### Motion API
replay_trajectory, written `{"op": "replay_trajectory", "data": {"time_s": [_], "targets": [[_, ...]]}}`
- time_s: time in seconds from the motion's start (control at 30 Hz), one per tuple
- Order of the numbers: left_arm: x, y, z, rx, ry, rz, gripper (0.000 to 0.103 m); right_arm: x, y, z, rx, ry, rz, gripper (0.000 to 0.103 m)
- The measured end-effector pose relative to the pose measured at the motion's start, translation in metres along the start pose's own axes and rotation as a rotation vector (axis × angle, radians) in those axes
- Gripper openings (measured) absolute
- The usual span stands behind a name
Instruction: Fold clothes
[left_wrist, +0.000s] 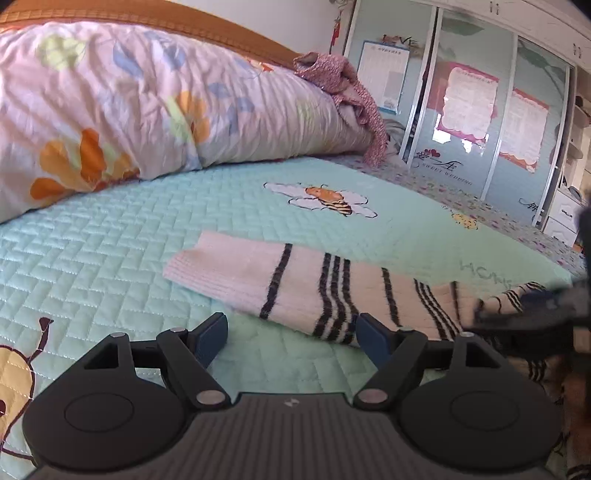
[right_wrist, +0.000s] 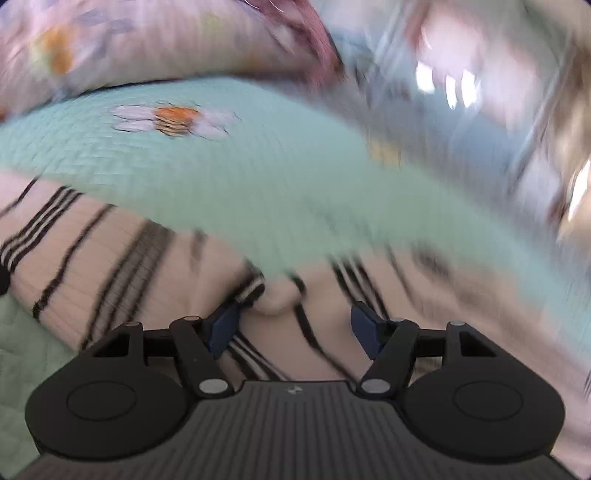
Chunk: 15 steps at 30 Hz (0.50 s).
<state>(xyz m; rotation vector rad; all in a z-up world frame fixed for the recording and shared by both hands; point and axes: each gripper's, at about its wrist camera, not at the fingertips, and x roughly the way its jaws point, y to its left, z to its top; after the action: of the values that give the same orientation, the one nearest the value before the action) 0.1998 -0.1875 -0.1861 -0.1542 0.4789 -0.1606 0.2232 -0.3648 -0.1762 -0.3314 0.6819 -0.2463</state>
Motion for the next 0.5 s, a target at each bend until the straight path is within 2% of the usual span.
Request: {"op": "replay_trajectory", "data": {"time_s": [0.07,0.17,0.27,0.33,0.43,0.5], "targets": [[-0.001,0.002,-0.001,-0.014,0.002,-0.004,0.080,-0.007,0.000,0.009,-0.054,-0.065,-0.010,0.069],[0.001,0.004,-0.001,-0.033,0.002,-0.006,0.080,-0.013,-0.050,0.014,0.115,-0.108,0.007,0.078],[-0.001,0.002,-0.004,-0.026,-0.003,-0.002,0.080,0.011,-0.107,0.005,0.217,-0.028,-0.066,0.079],[0.002,0.002,-0.003,-0.025,-0.002,0.000,0.080,0.034,-0.141,-0.007,0.278,0.047,-0.081,0.080],[0.003,0.002,-0.003,-0.023,0.001,0.002,0.080,0.057,-0.188,-0.026,0.435,0.080,-0.018,0.091],[0.004,0.001,-0.003,-0.019,0.003,0.004,0.080,0.070,-0.217,-0.039,0.540,0.094,0.021,0.091]]}}
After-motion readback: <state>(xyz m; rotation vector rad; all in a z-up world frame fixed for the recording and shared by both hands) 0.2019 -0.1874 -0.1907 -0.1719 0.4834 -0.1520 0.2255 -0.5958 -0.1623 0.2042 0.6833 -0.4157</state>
